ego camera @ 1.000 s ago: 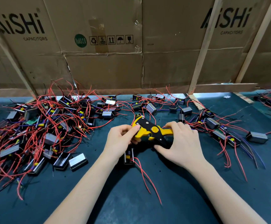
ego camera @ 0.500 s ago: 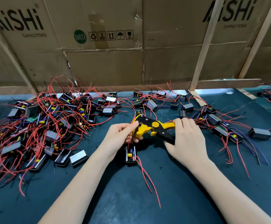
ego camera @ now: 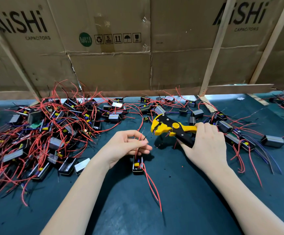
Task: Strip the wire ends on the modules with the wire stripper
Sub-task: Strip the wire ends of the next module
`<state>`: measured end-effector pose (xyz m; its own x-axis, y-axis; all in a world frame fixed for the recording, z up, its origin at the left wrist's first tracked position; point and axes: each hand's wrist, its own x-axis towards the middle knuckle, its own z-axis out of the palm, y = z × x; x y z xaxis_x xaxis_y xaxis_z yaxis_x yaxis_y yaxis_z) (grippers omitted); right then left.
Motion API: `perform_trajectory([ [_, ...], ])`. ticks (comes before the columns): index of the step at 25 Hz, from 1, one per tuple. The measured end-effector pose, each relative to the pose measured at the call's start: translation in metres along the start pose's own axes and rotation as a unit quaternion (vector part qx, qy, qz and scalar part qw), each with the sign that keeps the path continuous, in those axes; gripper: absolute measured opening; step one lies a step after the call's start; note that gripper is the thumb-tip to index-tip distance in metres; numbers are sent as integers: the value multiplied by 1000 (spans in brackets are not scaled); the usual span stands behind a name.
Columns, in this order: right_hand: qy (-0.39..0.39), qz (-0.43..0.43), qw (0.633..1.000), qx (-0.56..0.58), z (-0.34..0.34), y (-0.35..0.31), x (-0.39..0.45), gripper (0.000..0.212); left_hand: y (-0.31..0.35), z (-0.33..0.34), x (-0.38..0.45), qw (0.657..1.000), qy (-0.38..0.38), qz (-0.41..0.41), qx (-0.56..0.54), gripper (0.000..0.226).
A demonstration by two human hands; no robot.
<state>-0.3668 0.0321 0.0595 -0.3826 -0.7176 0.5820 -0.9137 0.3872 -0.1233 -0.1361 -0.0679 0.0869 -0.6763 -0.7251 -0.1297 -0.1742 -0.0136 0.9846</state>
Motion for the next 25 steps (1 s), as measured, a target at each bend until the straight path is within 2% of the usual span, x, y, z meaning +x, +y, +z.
perform_trajectory([
  [4,-3,-29,999,-18,0,-5,-2,61,0,-3,-2,999,-13,1,40,17],
  [8,9,-30,999,-9,-1,-7,-2,60,2,-4,-3,1000,-27,2,0,15],
  [15,3,-17,1000,8,4,-9,-6,77,1,-4,-2,998,42,-2,-41,7],
  [20,29,-17,999,2,2,-5,-3,65,-1,-3,0,998,59,-15,-24,4],
  [25,57,-36,998,-16,3,-8,-5,63,-1,4,1,997,74,0,-14,14],
])
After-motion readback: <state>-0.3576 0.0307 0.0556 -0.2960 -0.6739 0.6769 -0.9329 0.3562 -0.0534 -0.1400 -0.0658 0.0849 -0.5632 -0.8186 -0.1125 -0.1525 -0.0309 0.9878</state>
